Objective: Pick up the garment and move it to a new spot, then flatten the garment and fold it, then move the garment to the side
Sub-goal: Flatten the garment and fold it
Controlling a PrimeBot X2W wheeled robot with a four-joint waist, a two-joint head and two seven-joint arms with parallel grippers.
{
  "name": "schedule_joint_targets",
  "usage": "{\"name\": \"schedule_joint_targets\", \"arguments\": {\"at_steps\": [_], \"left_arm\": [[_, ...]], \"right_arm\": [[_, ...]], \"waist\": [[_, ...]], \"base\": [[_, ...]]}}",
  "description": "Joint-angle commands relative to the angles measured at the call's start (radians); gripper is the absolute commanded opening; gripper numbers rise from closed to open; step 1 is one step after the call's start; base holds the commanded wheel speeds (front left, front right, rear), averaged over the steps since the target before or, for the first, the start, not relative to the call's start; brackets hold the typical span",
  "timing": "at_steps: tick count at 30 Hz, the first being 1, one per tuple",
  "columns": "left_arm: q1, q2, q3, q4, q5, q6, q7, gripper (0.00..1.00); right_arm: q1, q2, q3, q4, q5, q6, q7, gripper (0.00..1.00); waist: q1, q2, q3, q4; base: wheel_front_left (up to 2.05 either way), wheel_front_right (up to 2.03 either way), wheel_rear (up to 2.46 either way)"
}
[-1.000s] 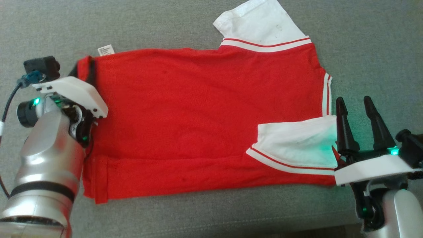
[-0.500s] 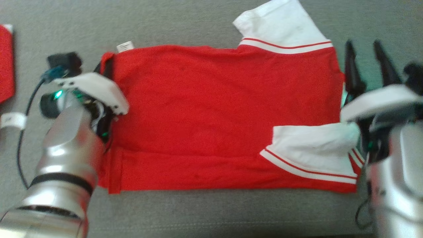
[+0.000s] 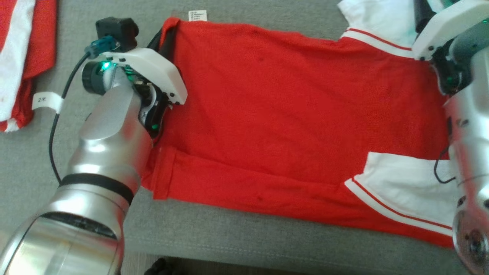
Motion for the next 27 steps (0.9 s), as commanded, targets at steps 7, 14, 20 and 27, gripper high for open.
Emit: {"name": "schedule_joint_targets", "arguments": {"at_steps": [7,14,20,27], "left_arm": [[-0.03,0.027,-0.042,-0.044,-0.069,0.001,-0.013,0.0],[-0.015,0.037,-0.054,-0.056,-0.111,0.0,-0.013,0.0],[0.048,0.081,-0.026,-0.137,-0.137,0.0,-0.013,0.0],[0.127,0.105,-0.004,-0.213,-0.191,0.0,-0.013,0.0]], "right_arm": [[-0.102,0.01,0.065,0.121,-0.051,0.007,0.012,0.26],[-0.124,0.004,0.13,0.148,-0.002,0.007,-0.089,0.0],[-0.047,-0.029,0.201,0.052,0.121,0.007,-0.161,0.0],[0.138,-0.091,0.235,-0.184,0.276,0.007,-0.164,0.0]], "waist": [[-0.0002,0.0001,0.002,0.009],[-0.0002,0.0001,-0.022,-0.007],[-0.0002,0.0001,-0.071,-0.016],[-0.0002,0.0001,-0.126,-0.026]], "base": [[0.0,0.0,0.0],[0.0,0.0,0.0],[0.0,0.0,0.0],[0.0,0.0,0.0]]}}
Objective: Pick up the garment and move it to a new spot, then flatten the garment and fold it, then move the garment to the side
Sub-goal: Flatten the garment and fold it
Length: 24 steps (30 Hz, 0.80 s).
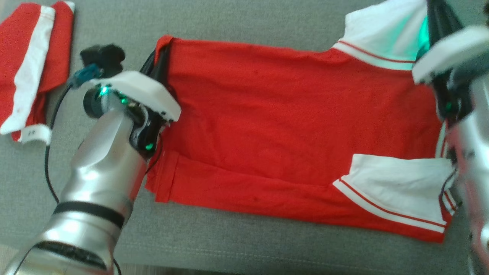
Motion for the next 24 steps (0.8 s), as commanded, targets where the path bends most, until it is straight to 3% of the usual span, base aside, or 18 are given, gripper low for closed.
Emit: {"name": "schedule_joint_targets", "arguments": {"at_steps": [1,5,7,15,24], "left_arm": [[-0.002,0.047,0.032,-0.042,-0.019,0.0,-0.012,0.0],[0.087,0.081,0.032,-0.115,-0.096,0.0,-0.01,0.0],[0.105,0.089,0.032,-0.132,-0.114,0.0,-0.008,0.0],[0.263,0.144,0.043,-0.301,-0.28,0.0,0.046,0.0],[0.451,0.216,0.075,-0.445,-0.375,0.021,0.094,0.0]], "right_arm": [[0.036,0.0,0.015,-0.073,0.032,0.007,0.004,0.0],[0.248,-0.017,-0.016,-0.312,0.146,0.007,0.049,0.0],[0.294,-0.015,-0.026,-0.356,0.162,0.007,0.061,0.0],[0.639,0.06,-0.143,-0.688,0.28,0.007,0.154,0.0],[0.9,0.166,-0.218,-0.843,0.302,0.007,0.246,0.0]], "waist": [[0.0,0.0,-0.024,-0.009],[0.0,0.0,-0.075,-0.027],[0.0,0.0,-0.084,-0.03],[0.0,0.0,-0.137,-0.061],[0.0,0.0,-0.161,-0.094]], "base": [[0.0,0.0,0.0],[0.0,0.0,0.0],[0.0,0.0,0.0],[0.0,0.0,0.0],[0.0,0.0,0.0]]}}
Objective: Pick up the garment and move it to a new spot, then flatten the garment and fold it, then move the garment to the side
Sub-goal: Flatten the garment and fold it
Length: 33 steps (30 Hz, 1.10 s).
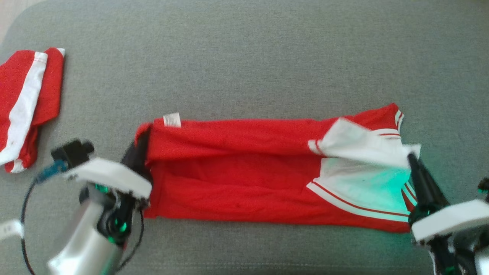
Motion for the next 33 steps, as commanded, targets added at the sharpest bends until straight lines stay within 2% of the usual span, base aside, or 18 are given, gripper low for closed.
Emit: {"name": "schedule_joint_targets", "arguments": {"at_steps": [1,2,3,4,5,6,7,9,15,17,18,21,25,33], "left_arm": [[0.0,0.037,0.045,-0.039,-0.014,0.008,0.001,0.0],[0.018,0.04,0.046,-0.046,-0.018,0.015,0.004,0.0],[0.032,0.043,0.044,-0.053,-0.019,0.02,0.007,0.22],[0.045,0.042,0.043,-0.058,-0.023,0.026,0.011,0.52],[0.055,0.043,0.042,-0.061,-0.024,0.032,0.013,1.0],[0.062,0.047,0.041,-0.063,-0.015,0.042,0.007,1.0],[0.066,0.055,0.033,-0.064,0.006,0.055,-0.003,1.0],[0.078,0.06,0.022,-0.065,0.036,0.077,-0.024,1.0],[0.117,0.088,0.018,-0.127,0.221,0.198,-0.103,1.0],[0.139,0.087,0.042,-0.187,0.286,0.239,-0.108,1.0],[0.139,0.087,0.042,-0.187,0.286,0.239,-0.108,1.0],[0.184,0.071,0.109,-0.307,0.392,0.286,-0.109,1.0],[0.253,0.046,0.17,-0.433,0.507,0.3,-0.109,1.0],[0.343,0.044,0.157,-0.507,0.647,0.313,-0.109,1.0]], "right_arm": [[-0.003,-0.005,0.013,-0.043,-0.005,0.007,0.01,0.0],[0.01,0.001,0.012,-0.044,-0.012,0.007,0.011,0.0],[0.021,0.007,0.012,-0.043,-0.017,0.007,0.014,0.0],[0.033,0.01,0.013,-0.037,-0.031,0.007,0.02,0.0],[0.04,0.011,0.014,-0.032,-0.052,0.007,0.025,0.24],[0.044,0.014,0.015,-0.027,-0.066,0.007,0.027,0.82],[0.046,0.016,0.02,-0.023,-0.075,0.007,0.03,1.0],[0.047,0.016,0.031,-0.02,-0.119,0.007,0.02,1.0],[0.045,0.017,0.06,-0.073,-0.296,0.007,-0.071,1.0],[0.035,0.022,0.05,-0.097,-0.357,0.007,-0.117,1.0],[0.035,0.022,0.05,-0.097,-0.357,0.007,-0.117,1.0],[0.018,0.027,0.052,-0.129,-0.447,0.007,-0.163,1.0],[-0.006,0.031,0.062,-0.154,-0.513,0.007,-0.204,1.0],[0.007,0.035,0.086,-0.164,-0.594,0.007,-0.231,1.0]], "waist": [[0.0001,0.0,-0.002,-0.003],[0.0001,0.0,-0.002,-0.004],[0.0001,0.0,-0.001,-0.005],[0.0001,0.0,-0.001,-0.005],[0.0001,0.0,0.0,-0.006],[0.0001,0.0,0.002,-0.007],[0.0001,0.0,0.002,-0.008],[0.0001,0.0,0.002,-0.011],[0.0001,0.0,-0.013,-0.019],[0.0001,0.0,-0.02,-0.02],[0.0001,0.0,-0.02,-0.02],[0.0001,0.0,-0.032,-0.02],[0.0001,0.0,-0.055,-0.02],[0.0001,0.0,-0.104,-0.025]], "base": [[0.0,0.0,0.0],[0.0,0.0,0.0],[0.0,0.0,0.0],[0.0,0.0,0.0],[0.0,0.0,0.0],[0.0,0.0,0.0],[0.0,0.0,0.0],[0.0,0.0,0.0],[0.0,0.0,0.0],[0.0,0.0,0.0],[0.0,0.0,0.0],[0.0,0.0,0.0],[0.0,0.0,0.0],[0.0,0.0,0.0]]}}
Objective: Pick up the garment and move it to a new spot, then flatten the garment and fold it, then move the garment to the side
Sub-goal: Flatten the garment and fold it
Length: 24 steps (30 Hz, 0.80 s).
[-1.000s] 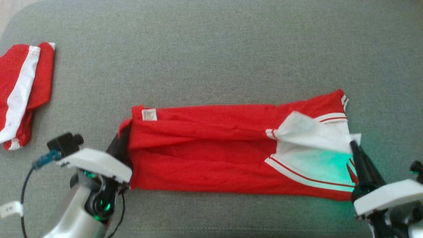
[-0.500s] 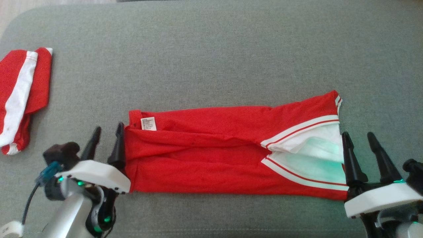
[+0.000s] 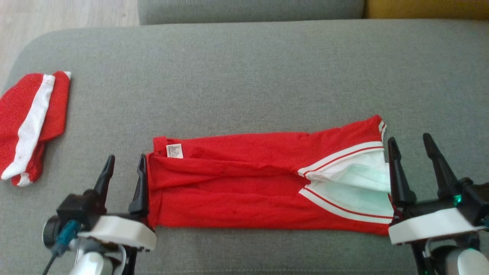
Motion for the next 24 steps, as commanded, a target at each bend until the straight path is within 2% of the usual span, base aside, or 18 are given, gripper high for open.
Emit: {"name": "schedule_joint_targets", "arguments": {"at_steps": [1,11,24], "left_arm": [[-0.012,0.018,0.032,-0.039,0.009,0.008,-0.012,1.0],[0.029,0.018,0.021,-0.046,0.021,0.026,-0.011,1.0],[0.017,0.021,0.02,-0.047,0.01,0.025,-0.011,1.0]], "right_arm": [[-0.006,-0.006,0.028,-0.032,-0.016,0.007,-0.006,1.0],[0.031,-0.002,0.03,-0.017,0.001,0.007,-0.009,1.0],[0.01,-0.002,0.025,0.021,0.045,0.007,-0.004,1.0]], "waist": [[0.0001,0.0,-0.013,-0.003],[0.0001,0.0,-0.031,-0.01],[0.0001,0.0,-0.014,-0.012]], "base": [[0.0,0.0,0.0],[0.0,0.0,0.0],[0.0,0.0,0.0]]}}
